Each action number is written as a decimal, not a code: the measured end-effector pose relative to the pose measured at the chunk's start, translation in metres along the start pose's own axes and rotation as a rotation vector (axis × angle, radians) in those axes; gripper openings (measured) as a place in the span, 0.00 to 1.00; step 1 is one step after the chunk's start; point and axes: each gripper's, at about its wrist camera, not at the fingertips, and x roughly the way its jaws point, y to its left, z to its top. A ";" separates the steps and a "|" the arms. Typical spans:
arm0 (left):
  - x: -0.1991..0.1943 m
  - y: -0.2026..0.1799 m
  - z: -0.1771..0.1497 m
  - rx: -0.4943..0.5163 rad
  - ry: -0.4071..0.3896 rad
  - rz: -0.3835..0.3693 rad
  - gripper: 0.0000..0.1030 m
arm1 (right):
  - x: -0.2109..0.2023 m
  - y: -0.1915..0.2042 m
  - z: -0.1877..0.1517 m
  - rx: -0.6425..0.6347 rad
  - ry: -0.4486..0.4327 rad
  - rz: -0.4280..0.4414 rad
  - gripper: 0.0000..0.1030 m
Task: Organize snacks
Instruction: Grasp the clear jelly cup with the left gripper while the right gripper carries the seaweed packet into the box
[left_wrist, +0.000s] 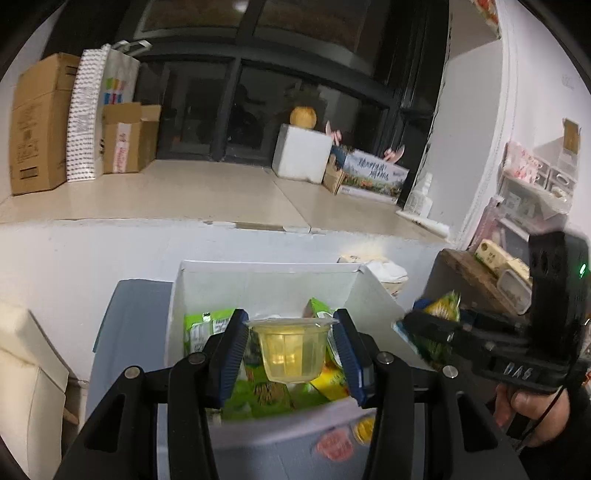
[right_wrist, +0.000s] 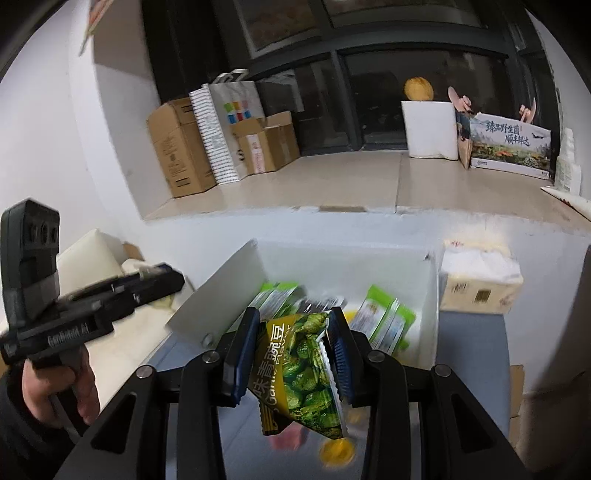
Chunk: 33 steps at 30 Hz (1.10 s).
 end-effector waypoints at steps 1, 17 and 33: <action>0.014 0.000 0.003 0.002 0.024 0.001 0.50 | 0.007 -0.005 0.007 0.010 -0.003 0.007 0.40; 0.053 0.015 -0.023 0.043 0.147 0.063 0.96 | 0.074 -0.051 0.007 0.168 0.108 -0.047 0.91; -0.031 -0.016 -0.066 0.073 0.067 0.024 1.00 | -0.051 -0.008 -0.034 0.053 -0.065 -0.083 1.00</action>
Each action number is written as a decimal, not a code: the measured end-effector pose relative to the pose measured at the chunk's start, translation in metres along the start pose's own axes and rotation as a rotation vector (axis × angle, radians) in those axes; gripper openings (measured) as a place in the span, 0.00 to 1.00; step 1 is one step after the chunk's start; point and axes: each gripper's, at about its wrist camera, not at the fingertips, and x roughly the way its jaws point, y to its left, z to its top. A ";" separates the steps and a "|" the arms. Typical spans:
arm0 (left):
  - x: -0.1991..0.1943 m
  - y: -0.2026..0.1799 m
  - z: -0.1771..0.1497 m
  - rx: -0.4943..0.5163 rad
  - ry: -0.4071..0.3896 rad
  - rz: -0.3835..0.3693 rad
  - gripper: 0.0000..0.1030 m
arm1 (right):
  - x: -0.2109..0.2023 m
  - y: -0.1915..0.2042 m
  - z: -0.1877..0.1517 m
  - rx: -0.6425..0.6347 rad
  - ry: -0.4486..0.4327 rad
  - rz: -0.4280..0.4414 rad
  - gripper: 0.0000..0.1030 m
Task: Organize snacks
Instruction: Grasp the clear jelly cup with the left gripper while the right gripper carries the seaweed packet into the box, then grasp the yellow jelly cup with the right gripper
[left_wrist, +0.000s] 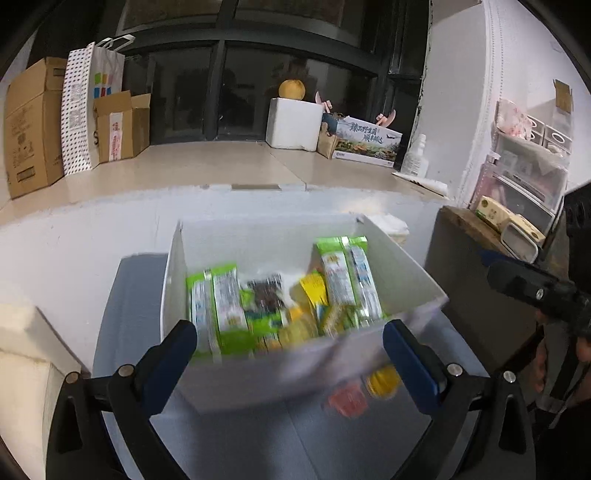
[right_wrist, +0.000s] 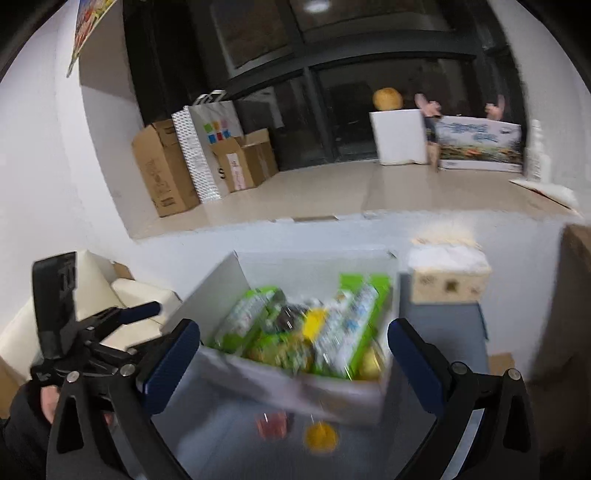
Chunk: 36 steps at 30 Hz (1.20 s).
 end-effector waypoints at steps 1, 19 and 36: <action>-0.004 -0.002 -0.010 -0.012 0.008 0.004 1.00 | -0.006 0.001 -0.011 -0.003 0.002 -0.025 1.00; -0.017 -0.004 -0.087 -0.113 0.114 0.002 1.00 | 0.079 -0.017 -0.103 0.035 0.279 -0.151 1.00; 0.009 -0.009 -0.094 -0.114 0.174 -0.021 1.00 | 0.093 -0.012 -0.109 -0.026 0.318 -0.099 0.34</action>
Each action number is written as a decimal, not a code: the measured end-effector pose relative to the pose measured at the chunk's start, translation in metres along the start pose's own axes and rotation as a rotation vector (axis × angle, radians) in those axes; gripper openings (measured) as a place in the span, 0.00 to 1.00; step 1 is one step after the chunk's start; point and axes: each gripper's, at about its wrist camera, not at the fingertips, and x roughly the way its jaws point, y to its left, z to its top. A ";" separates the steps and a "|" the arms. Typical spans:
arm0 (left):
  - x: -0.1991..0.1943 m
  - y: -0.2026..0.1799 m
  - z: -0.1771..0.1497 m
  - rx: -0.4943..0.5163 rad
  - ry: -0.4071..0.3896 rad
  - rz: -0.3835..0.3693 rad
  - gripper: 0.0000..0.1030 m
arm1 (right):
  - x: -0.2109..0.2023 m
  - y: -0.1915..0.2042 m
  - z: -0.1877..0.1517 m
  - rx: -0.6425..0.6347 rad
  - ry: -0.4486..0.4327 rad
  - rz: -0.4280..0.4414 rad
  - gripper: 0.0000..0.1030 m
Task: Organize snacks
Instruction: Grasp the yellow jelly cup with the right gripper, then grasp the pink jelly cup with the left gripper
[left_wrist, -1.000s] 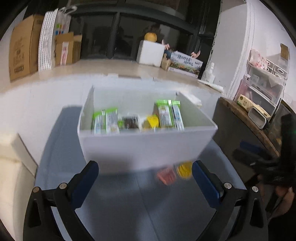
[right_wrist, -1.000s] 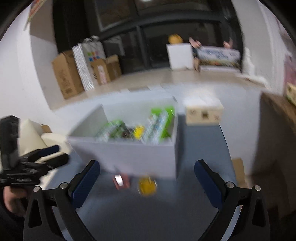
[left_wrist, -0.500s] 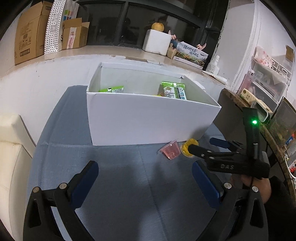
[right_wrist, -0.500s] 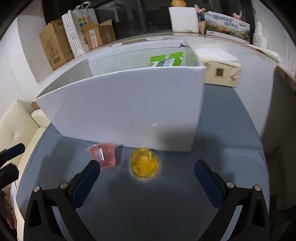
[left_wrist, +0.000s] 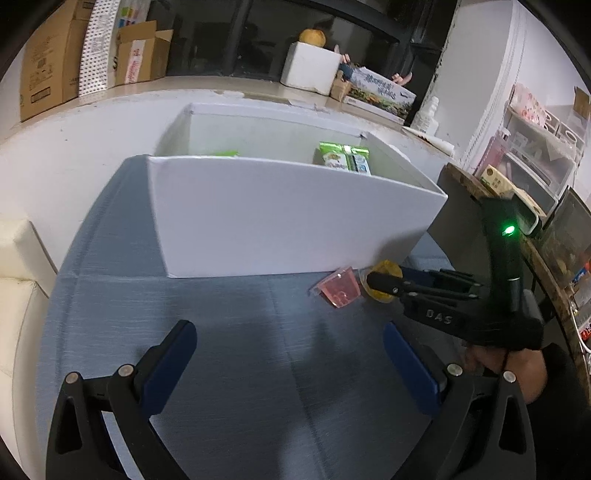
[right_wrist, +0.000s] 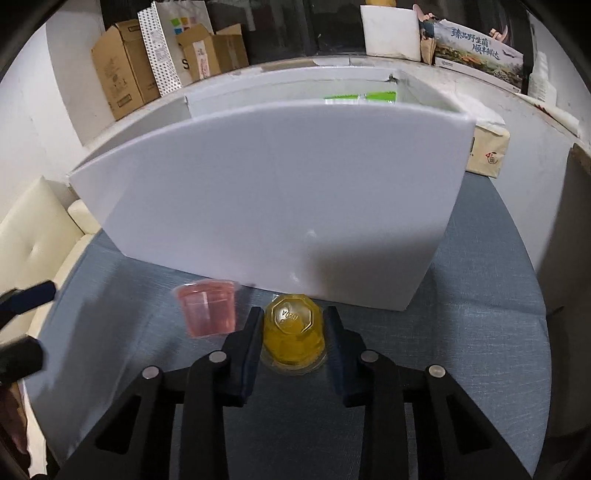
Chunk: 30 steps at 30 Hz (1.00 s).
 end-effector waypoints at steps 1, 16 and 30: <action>0.004 -0.003 0.001 0.004 0.007 -0.005 1.00 | -0.004 0.000 -0.001 -0.001 -0.005 0.004 0.34; 0.084 -0.060 0.017 0.166 0.083 -0.029 1.00 | -0.092 -0.028 -0.014 0.036 -0.133 -0.036 0.34; 0.075 -0.045 0.017 0.137 0.067 -0.032 0.49 | -0.104 -0.039 -0.025 0.084 -0.145 -0.010 0.34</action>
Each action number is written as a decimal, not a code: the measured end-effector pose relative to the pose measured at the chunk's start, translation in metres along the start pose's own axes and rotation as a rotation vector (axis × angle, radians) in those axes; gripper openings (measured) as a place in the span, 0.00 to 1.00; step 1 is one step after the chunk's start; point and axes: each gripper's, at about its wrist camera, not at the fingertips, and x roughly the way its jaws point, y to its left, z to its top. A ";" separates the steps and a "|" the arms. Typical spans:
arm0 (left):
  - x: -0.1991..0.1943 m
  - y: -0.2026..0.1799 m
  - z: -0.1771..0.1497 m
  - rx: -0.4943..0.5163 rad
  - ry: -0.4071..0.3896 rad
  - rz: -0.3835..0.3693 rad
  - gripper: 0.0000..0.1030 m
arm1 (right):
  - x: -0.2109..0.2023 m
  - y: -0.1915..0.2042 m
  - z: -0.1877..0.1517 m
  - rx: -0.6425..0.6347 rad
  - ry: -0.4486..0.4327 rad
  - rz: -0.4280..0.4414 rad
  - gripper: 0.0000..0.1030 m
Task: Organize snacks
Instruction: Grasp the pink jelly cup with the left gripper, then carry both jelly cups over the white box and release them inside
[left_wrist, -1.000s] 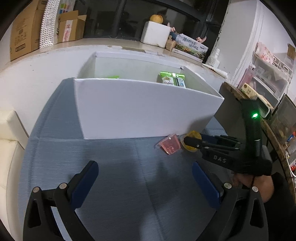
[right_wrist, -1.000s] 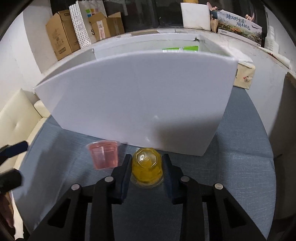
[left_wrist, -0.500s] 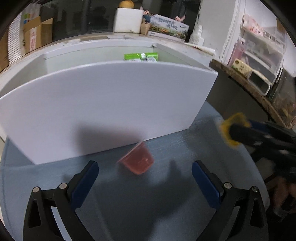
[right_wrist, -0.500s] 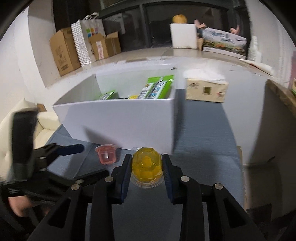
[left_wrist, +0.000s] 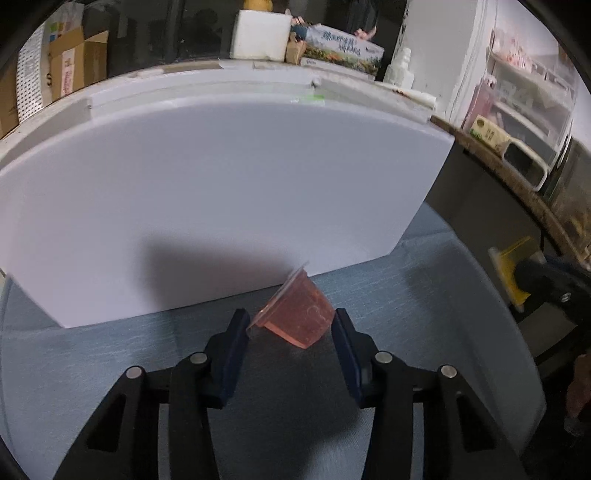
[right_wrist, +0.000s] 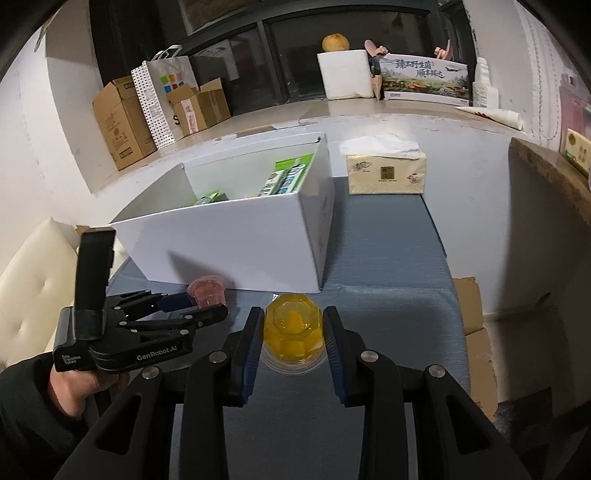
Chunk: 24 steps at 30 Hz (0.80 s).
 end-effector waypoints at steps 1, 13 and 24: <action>-0.010 0.001 -0.001 -0.004 -0.019 -0.006 0.49 | 0.000 0.001 0.000 -0.002 0.001 0.004 0.34; -0.127 0.045 0.064 -0.063 -0.280 -0.013 0.49 | -0.008 0.038 0.056 -0.092 -0.087 0.084 0.34; -0.041 0.072 0.126 -0.047 -0.159 0.059 0.50 | 0.079 0.054 0.142 -0.110 -0.032 0.130 0.34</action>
